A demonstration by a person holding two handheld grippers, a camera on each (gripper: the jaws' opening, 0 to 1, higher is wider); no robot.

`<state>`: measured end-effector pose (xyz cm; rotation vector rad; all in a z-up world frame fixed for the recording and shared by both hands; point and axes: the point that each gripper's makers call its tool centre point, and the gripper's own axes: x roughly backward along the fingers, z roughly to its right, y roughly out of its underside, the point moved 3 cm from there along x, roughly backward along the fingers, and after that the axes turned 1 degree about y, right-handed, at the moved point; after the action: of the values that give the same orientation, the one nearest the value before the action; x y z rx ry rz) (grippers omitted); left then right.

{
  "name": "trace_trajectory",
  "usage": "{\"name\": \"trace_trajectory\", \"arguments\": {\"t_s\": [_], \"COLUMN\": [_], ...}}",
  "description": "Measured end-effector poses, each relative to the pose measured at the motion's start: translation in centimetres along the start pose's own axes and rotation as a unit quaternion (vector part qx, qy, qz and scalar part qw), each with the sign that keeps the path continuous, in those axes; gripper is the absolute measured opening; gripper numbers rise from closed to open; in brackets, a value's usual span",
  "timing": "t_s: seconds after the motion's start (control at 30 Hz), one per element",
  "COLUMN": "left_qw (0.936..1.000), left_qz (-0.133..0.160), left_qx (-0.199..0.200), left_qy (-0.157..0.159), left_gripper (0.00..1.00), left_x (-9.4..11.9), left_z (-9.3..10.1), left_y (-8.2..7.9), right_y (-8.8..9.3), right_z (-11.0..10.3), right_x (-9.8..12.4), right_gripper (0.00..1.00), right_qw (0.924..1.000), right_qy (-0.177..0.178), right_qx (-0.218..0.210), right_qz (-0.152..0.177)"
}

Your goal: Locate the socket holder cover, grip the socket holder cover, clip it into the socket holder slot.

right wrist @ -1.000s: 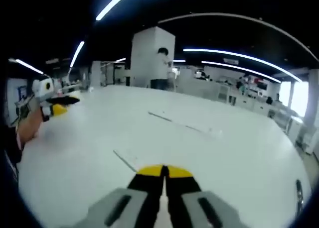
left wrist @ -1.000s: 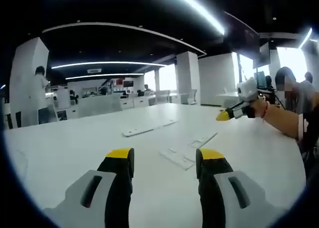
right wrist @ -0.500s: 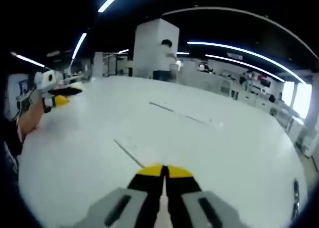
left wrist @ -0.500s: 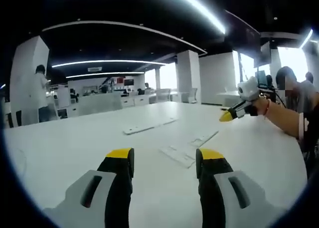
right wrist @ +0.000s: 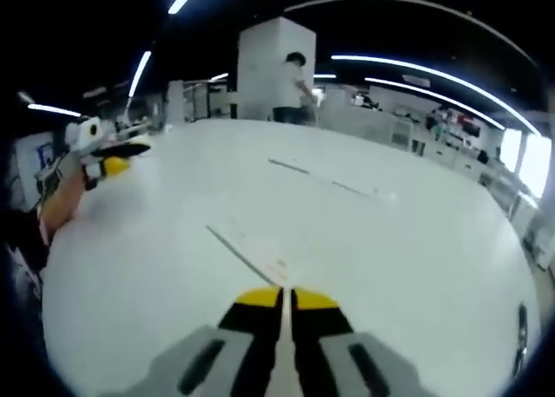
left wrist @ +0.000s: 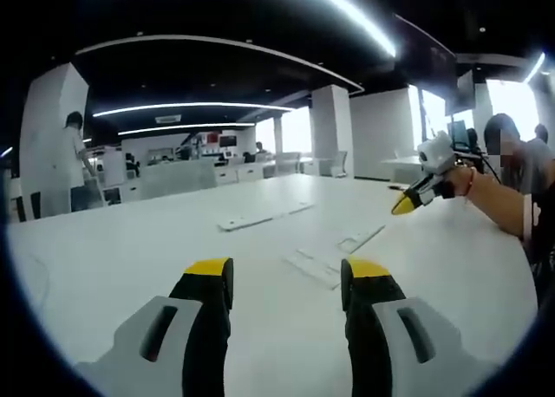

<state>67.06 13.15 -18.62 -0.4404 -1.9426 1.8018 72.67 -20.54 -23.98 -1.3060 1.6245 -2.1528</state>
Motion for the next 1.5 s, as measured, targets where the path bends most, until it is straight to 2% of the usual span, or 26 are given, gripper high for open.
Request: {"name": "trace_trajectory", "arguments": {"t_s": [0.4,1.1,1.5], "left_qw": [1.0,1.0,1.0], "left_qz": [0.0,-0.001,-0.003], "left_qx": [-0.001,-0.007,-0.003], "left_qy": [0.001,-0.002,0.0], "left_gripper": [0.5,0.49,0.49], "left_x": [0.1,0.1,-0.1], "left_z": [0.0,0.1,0.2], "left_y": [-0.1,-0.1,0.2], "right_y": [0.7,1.8,1.6], "right_z": [-0.6,-0.8,-0.6], "right_x": [-0.2,-0.7,-1.2], "right_gripper": [0.08,0.09,0.09], "right_qw": [0.9995,0.9983,0.9987], "right_qy": [-0.02,-0.015,-0.003], "right_qx": [0.008,0.017,0.019], "right_qz": [-0.025,-0.054,-0.047]}}
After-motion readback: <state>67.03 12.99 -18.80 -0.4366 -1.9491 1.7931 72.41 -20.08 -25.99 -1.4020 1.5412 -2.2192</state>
